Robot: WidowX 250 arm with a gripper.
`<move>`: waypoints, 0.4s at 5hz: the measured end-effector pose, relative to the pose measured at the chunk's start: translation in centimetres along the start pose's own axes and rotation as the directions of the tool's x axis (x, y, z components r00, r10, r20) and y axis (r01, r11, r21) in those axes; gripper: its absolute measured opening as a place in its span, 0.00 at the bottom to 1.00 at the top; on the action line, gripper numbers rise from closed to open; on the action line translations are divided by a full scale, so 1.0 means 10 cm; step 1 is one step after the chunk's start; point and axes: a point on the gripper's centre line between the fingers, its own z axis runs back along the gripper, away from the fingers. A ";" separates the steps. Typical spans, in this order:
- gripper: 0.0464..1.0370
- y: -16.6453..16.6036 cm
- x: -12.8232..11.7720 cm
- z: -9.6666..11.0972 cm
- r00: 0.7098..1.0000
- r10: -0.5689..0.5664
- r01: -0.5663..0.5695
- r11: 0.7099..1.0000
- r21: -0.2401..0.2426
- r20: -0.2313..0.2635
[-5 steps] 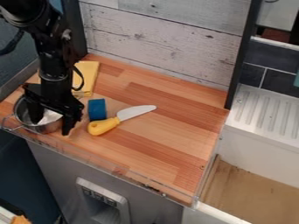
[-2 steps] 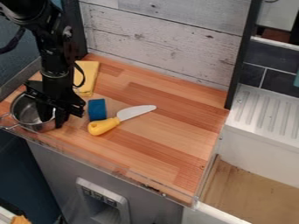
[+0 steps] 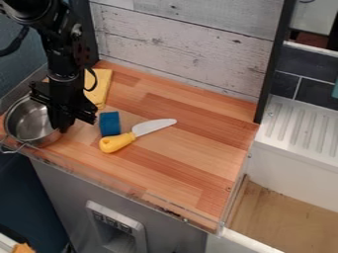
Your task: Moved the silver pot on the upper right side of the surface
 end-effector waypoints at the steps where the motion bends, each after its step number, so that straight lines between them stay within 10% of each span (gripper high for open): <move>1: 0.02 0.03 -0.01 0.01 1.000 0.003 -0.002 1.000 0.011 -0.016; 2: 0.01 0.04 -0.03 0.13 1.000 0.006 -0.005 0.999 0.040 -0.025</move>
